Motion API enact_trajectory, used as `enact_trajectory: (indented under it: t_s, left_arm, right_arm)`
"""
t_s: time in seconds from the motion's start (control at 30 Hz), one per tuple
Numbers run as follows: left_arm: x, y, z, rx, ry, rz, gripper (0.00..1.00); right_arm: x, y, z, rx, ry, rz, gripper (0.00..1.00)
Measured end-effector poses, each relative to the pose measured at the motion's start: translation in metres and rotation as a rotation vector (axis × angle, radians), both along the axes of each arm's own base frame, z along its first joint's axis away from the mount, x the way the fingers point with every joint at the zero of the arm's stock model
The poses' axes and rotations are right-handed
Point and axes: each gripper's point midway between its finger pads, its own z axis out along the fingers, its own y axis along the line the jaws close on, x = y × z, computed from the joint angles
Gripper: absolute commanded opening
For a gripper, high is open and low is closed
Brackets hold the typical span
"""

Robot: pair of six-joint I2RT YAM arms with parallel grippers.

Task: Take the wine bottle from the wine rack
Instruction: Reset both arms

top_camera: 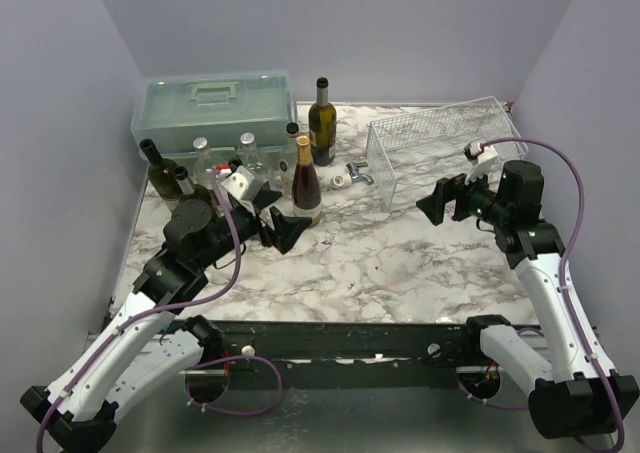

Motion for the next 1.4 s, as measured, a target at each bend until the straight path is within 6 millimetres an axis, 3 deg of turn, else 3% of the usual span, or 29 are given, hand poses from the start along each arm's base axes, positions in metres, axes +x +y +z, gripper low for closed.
enact_trajectory:
  t_s: [0.07, 0.37, 0.6, 0.73, 1.1, 1.4]
  left_arm:
    - [-0.007, 0.003, -0.011, 0.002, 0.028, -0.012, 0.99]
    - [-0.021, 0.01, -0.096, 0.083, 0.167, -0.042, 0.99]
    - [-0.02, 0.012, -0.131, 0.182, 0.169, -0.063, 0.99]
    - [-0.02, 0.017, -0.137, 0.204, 0.15, -0.052, 0.99]
    - [-0.016, 0.026, -0.132, 0.217, 0.079, -0.006, 0.99]
    - [-0.014, 0.029, -0.133, 0.228, 0.071, 0.007, 0.99]
  right_arm:
    - [0.006, -0.008, 0.001, -0.017, -0.014, -0.043, 1.0]
    - [0.036, -0.058, 0.004, -0.021, -0.058, -0.289, 1.0]
    - [0.046, -0.085, -0.014, 0.012, -0.046, -0.427, 0.99]
    - [0.044, -0.093, -0.023, -0.006, -0.036, -0.467, 1.0]
    - [0.039, -0.087, -0.018, -0.045, -0.08, -0.389, 1.0]
    - [0.039, -0.094, -0.014, 0.034, -0.051, -0.504, 1.0]
